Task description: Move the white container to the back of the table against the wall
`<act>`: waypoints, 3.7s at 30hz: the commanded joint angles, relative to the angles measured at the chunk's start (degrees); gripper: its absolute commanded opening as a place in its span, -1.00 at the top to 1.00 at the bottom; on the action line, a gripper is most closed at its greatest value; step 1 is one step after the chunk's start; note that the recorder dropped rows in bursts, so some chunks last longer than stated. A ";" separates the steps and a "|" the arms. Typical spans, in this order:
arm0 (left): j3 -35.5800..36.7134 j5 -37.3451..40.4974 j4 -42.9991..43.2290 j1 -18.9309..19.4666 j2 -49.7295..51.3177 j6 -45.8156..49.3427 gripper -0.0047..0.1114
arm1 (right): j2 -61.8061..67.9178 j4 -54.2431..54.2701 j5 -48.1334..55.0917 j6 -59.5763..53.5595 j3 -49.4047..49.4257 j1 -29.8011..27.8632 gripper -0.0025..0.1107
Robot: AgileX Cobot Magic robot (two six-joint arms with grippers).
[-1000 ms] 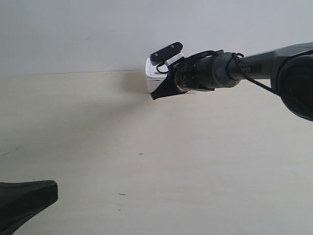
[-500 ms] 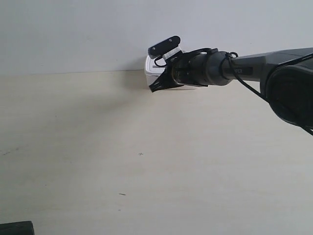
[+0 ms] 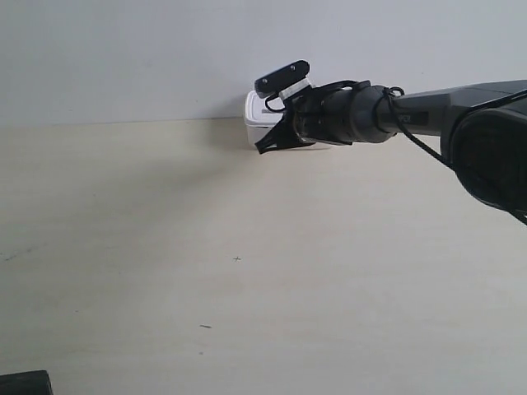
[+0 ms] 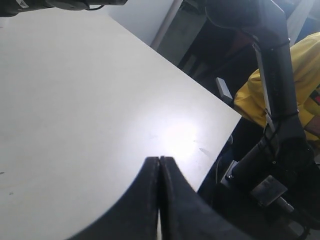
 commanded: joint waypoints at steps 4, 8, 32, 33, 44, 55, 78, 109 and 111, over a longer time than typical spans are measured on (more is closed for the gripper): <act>0.15 0.94 -0.31 -0.28 -0.25 -0.28 0.92 | -0.09 11.93 2.32 -10.25 -0.56 -0.22 0.96; 0.15 2.40 -0.31 -0.28 -0.25 -0.28 0.92 | -0.96 21.43 4.76 -19.58 -0.06 -0.22 0.96; 0.39 22.26 -0.45 -0.28 -2.28 -0.28 0.92 | -43.78 31.89 -29.75 -11.75 52.49 -0.22 0.96; 0.71 23.56 -0.30 -0.28 -2.90 -0.17 0.92 | -45.77 32.83 -32.69 -11.21 55.36 -0.22 0.96; 5.06 26.81 0.49 -0.28 -9.45 -0.17 0.92 | -68.00 43.69 -49.50 -14.37 82.75 -0.22 0.96; 5.06 24.11 2.76 -0.28 -10.94 4.06 0.92 | -98.49 43.82 -48.63 -12.65 99.78 -0.22 0.96; 5.06 24.62 2.65 -0.28 -10.94 17.29 0.92 | -142.02 41.73 -13.29 -8.80 103.00 -0.22 0.96; 5.06 23.85 2.53 -0.28 -10.94 19.41 0.92 | -142.02 43.70 -9.22 -13.77 103.00 -0.22 0.96; 5.06 23.85 2.53 -0.28 -10.94 19.41 0.92 | -142.02 43.70 -9.22 -13.77 103.00 -0.22 0.96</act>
